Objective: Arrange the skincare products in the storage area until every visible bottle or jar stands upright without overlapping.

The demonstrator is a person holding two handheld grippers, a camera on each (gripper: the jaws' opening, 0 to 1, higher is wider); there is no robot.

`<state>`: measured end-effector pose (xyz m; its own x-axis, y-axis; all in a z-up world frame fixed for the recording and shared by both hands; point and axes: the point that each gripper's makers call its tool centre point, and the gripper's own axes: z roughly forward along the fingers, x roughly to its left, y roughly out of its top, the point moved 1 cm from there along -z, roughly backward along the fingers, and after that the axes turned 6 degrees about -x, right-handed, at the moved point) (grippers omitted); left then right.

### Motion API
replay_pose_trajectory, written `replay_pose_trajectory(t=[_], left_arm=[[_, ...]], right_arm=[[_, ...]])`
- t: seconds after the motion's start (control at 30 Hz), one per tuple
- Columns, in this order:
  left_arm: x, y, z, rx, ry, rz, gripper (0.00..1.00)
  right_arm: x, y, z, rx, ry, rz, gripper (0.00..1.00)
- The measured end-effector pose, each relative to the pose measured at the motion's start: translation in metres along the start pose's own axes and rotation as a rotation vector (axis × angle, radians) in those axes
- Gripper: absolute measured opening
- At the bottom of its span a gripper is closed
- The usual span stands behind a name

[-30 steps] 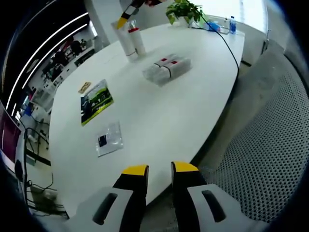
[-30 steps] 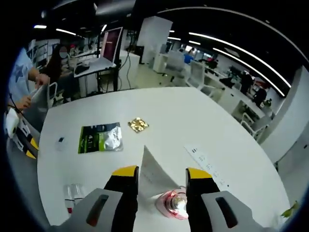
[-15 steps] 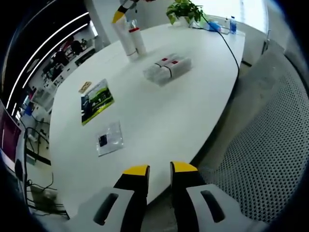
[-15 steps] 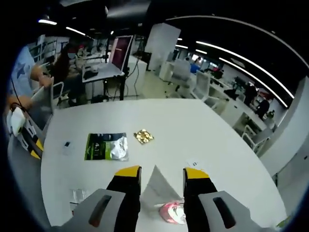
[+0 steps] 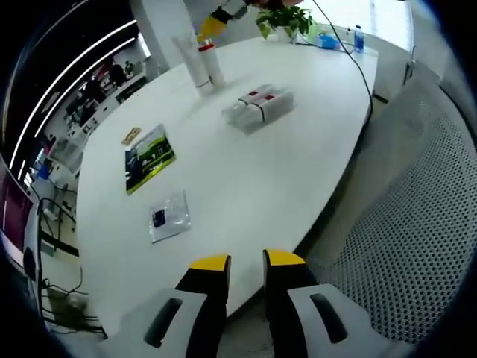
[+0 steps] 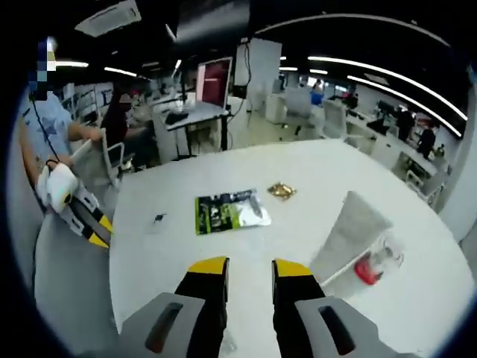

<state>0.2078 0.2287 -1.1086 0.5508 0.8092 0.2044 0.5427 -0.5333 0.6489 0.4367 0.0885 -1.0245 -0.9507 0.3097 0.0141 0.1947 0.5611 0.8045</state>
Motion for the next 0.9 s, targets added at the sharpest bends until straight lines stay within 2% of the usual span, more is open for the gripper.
replay_pose_trajectory(t=[0.03,0.1,0.27,0.33,0.47,0.67,0.7,0.77,0.9], left_arm=[[0.0,0.0,0.0,-0.002,0.001,0.0,0.19],[0.0,0.0,0.0,-0.003,0.0,0.002,0.19],[0.0,0.001,-0.001,-0.007,0.002,0.005,0.19],[0.0,0.002,-0.001,-0.008,0.003,0.005,0.19],[0.0,0.002,-0.001,-0.011,0.002,0.008,0.2],[0.0,0.002,-0.002,-0.012,0.003,0.01,0.2],[0.0,0.002,-0.002,-0.011,0.003,0.011,0.2],[0.0,0.003,-0.002,-0.014,0.004,0.011,0.19],[0.001,0.003,-0.002,-0.014,0.004,0.012,0.19]], right_arm=[[0.005,-0.016,0.002,0.043,0.018,0.027,0.17],[0.011,-0.044,0.005,0.129,0.041,-0.01,0.18],[0.024,-0.074,0.006,0.209,0.088,-0.017,0.2],[0.02,-0.082,0.009,0.227,0.091,-0.033,0.19],[0.02,-0.091,0.012,0.259,0.102,-0.049,0.2],[0.019,-0.092,0.024,0.255,0.1,-0.04,0.19],[0.02,-0.095,0.028,0.271,0.11,-0.028,0.19],[0.022,-0.097,0.031,0.288,0.12,-0.058,0.19],[0.022,-0.099,0.038,0.281,0.116,-0.038,0.19]])
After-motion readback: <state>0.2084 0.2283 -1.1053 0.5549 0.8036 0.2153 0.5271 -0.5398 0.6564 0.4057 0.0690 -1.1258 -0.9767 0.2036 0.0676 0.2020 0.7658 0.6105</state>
